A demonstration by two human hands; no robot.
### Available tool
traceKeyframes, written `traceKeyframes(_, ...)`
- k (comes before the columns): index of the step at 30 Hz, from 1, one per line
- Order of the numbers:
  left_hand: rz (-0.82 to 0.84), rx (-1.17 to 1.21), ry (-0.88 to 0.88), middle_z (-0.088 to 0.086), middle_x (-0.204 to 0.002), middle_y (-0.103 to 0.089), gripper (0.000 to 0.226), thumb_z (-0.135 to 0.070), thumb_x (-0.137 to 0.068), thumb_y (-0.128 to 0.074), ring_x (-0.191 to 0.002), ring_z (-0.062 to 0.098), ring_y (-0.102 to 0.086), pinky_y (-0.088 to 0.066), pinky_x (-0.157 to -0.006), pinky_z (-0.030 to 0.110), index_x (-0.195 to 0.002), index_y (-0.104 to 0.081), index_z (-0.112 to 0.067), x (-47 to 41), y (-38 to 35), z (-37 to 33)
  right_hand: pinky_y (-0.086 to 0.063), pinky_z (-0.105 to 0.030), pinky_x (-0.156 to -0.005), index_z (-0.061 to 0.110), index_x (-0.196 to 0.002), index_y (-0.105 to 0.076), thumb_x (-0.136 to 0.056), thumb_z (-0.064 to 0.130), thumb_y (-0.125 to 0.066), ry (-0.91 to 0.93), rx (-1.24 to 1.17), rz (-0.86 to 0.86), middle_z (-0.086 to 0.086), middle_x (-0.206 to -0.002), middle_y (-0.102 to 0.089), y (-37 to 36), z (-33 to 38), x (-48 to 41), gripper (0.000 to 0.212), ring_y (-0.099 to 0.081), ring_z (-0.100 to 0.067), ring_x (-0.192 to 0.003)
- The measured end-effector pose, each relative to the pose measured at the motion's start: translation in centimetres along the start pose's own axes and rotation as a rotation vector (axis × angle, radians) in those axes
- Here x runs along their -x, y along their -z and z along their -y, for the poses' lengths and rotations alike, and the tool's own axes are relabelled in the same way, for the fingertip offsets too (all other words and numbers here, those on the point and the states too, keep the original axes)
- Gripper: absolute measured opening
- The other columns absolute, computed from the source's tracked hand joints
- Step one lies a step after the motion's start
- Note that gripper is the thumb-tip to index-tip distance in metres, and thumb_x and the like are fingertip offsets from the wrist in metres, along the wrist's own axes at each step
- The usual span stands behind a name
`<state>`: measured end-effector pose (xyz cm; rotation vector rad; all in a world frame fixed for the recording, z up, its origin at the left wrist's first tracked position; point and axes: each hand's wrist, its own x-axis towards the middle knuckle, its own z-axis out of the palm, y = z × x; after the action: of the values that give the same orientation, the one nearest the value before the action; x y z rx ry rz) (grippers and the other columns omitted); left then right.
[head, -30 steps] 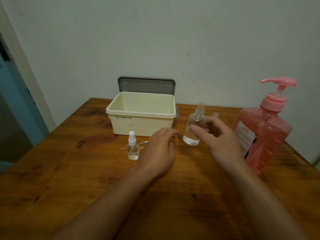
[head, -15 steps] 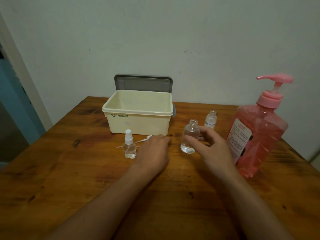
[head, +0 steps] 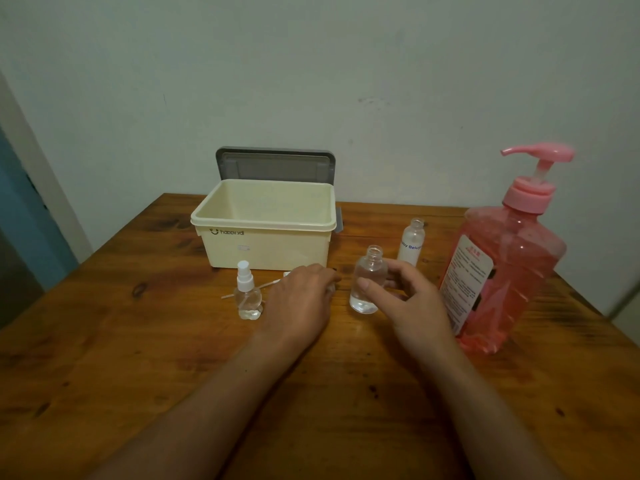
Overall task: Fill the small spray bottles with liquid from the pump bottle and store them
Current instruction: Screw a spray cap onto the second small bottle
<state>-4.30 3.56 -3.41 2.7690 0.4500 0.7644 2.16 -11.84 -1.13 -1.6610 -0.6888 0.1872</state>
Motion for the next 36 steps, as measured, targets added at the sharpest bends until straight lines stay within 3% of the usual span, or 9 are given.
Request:
traceKeyframes(7,-0.237,0.144,-0.033,-0.007,-0.113,-0.067,0.024,-0.026,-0.096,-0.057,-0.102,0.011,-0.06,-0.046,-0.083,0.024,-0.118,-0.065,-0.025,-0.9,1.5,-0.9,-0.043,-0.001,-0.064,0.039,-0.105,-0.059,-0.083,0.03,-0.073,-0.029,0.013,0.022,0.019,-0.103,-0.063,0.1,-0.4,-0.2,0.028,-0.057,0.017,-0.087)
traceKeyframes(10,-0.365,0.424,0.039,-0.012,-0.107,-0.066,0.02,-0.026,-0.094,-0.061,-0.095,0.002,-0.06,-0.052,-0.081,0.023,-0.113,-0.067,-0.025,-1.9,3.4,-1.8,-0.044,-0.004,-0.065,0.039,-0.105,-0.06,-0.082,0.033,-0.073,-0.035,0.021,0.022,0.02,-0.103,-0.064,0.1,-0.5,-0.1,0.027,-0.058,0.014,-0.088)
traceKeyframes(14,-0.47,0.9,0.154,-0.014,-0.102,-0.067,0.018,-0.018,-0.091,-0.066,-0.096,-0.005,-0.062,-0.05,-0.076,0.01,-0.108,-0.067,-0.022,-3.3,6.5,-3.4,-0.045,-0.01,-0.068,0.037,-0.11,-0.061,-0.082,0.034,-0.073,-0.059,0.025,0.045,0.018,-0.107,-0.065,0.0,-0.7,0.0,0.031,-0.06,0.005,-0.095)
traceKeyframes(17,-0.488,1.054,0.175,-0.01,-0.102,-0.07,0.02,-0.018,-0.09,-0.067,-0.096,0.0,-0.064,-0.055,-0.085,0.021,-0.11,-0.069,-0.017,-3.7,7.7,-3.9,-0.045,-0.016,-0.073,0.033,-0.115,-0.063,-0.082,0.034,-0.073,-0.067,0.036,0.052,0.015,-0.111,-0.066,-0.2,-0.9,-0.1,0.035,-0.061,-0.001,-0.1)
traceKeyframes(20,-0.468,1.13,0.198,-0.008,-0.102,-0.07,0.021,-0.017,-0.09,-0.066,-0.096,0.002,-0.065,-0.055,-0.09,0.029,-0.111,-0.068,-0.016,-3.7,7.8,-4.1,-0.048,-0.02,-0.077,0.031,-0.117,-0.063,-0.082,0.034,-0.074,-0.068,0.045,0.049,0.014,-0.111,-0.066,-0.2,-1.0,0.0,0.037,-0.062,-0.003,-0.101)
traceKeyframes(25,-0.499,1.193,0.197,-0.003,-0.103,-0.07,0.022,-0.015,-0.09,-0.067,-0.098,0.008,-0.066,-0.057,-0.088,0.032,-0.111,-0.068,-0.013,-3.7,7.8,-4.2,-0.048,-0.014,-0.072,0.032,-0.115,-0.064,-0.081,0.033,-0.075,-0.06,0.047,0.056,0.015,-0.11,-0.067,-0.2,-1.2,0.0,0.036,-0.063,0.0,-0.097)
traceKeyframes(29,-0.54,1.224,0.171,-0.003,-0.102,-0.07,0.02,-0.014,-0.091,-0.065,-0.098,0.008,-0.067,-0.058,-0.086,0.031,-0.111,-0.068,-0.013,-4.1,8.5,-4.3,-0.048,-0.016,-0.074,0.031,-0.114,-0.064,-0.081,0.033,-0.075,-0.058,0.051,0.059,0.014,-0.108,-0.068,-0.2,-1.4,0.0,0.035,-0.063,0.001,-0.095)
traceKeyframes(36,-0.473,1.221,0.155,0.0,-0.106,-0.071,0.019,-0.014,-0.09,-0.066,-0.1,0.012,-0.066,-0.057,-0.089,0.033,-0.11,-0.068,-0.015,-4.0,7.9,-4.5,-0.047,-0.017,-0.075,0.03,-0.113,-0.065,-0.081,0.031,-0.075,-0.049,0.046,0.052,0.014,-0.105,-0.068,-0.3,-1.4,-0.1,0.034,-0.063,0.001,-0.093)
